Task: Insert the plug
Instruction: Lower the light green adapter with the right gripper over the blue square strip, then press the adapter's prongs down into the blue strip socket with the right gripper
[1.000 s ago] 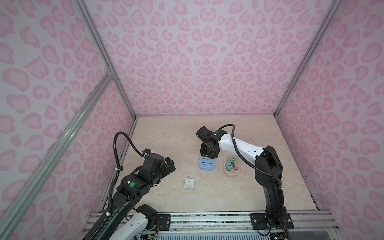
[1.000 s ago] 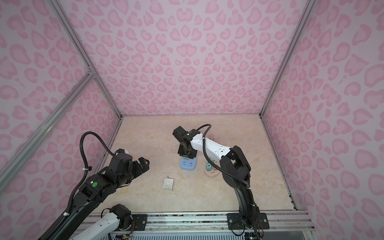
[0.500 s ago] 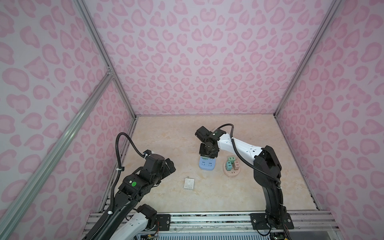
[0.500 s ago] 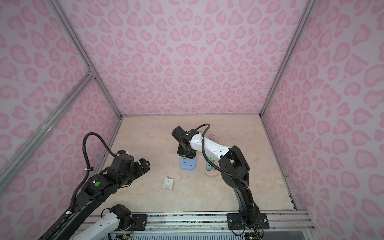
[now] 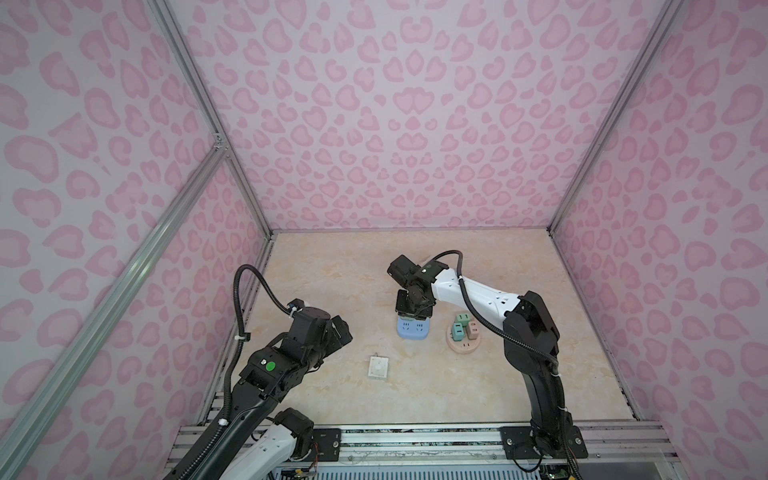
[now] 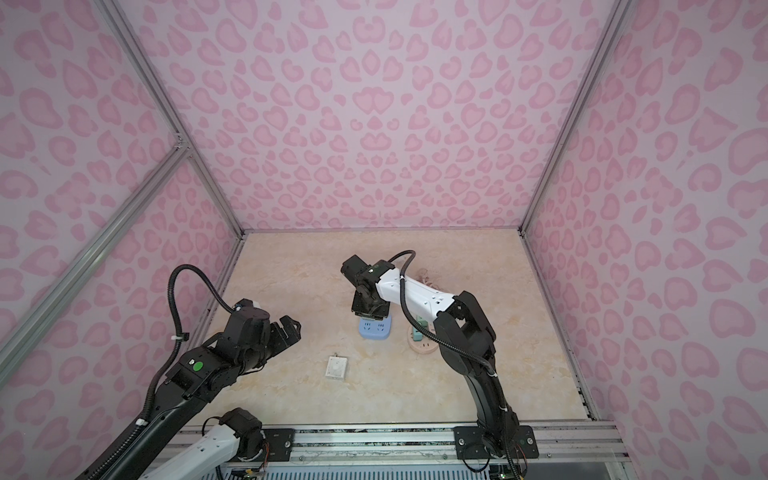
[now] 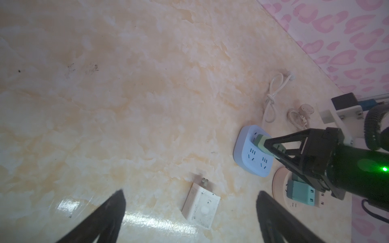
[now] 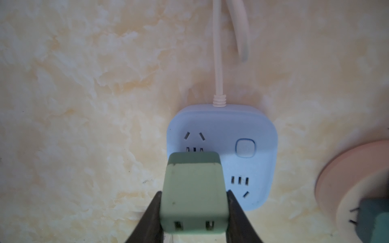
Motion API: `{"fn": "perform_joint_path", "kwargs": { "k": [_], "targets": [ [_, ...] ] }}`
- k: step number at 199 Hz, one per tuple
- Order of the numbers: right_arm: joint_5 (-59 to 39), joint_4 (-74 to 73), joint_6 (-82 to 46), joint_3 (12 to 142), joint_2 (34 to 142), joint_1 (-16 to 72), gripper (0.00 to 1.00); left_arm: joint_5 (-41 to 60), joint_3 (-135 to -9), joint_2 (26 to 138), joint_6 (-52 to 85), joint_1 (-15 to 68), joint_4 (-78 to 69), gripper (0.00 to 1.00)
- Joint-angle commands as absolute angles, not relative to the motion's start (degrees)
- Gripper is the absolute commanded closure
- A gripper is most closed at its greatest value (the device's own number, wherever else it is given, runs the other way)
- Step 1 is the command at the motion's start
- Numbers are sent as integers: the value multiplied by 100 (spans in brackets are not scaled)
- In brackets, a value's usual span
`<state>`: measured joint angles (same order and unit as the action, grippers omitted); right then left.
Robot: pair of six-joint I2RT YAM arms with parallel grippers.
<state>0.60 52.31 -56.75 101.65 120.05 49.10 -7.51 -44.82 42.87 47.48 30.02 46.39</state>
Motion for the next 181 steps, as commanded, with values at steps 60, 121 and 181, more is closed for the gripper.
{"fn": "perform_joint_path", "kwargs": {
  "k": [60,121,181],
  "targets": [
    [-242,5256,-5407,10172,12141,4761,100,-769,-4377,4323,4637,2988,4424,1],
    [-587,6598,-4577,11551,12998,4629,100,-739,-4254,4455,4613,2988,4202,1],
    [-270,7989,-3983,13266,14080,4683,100,-624,-4196,4596,4538,2988,4060,1]
  ]
}}
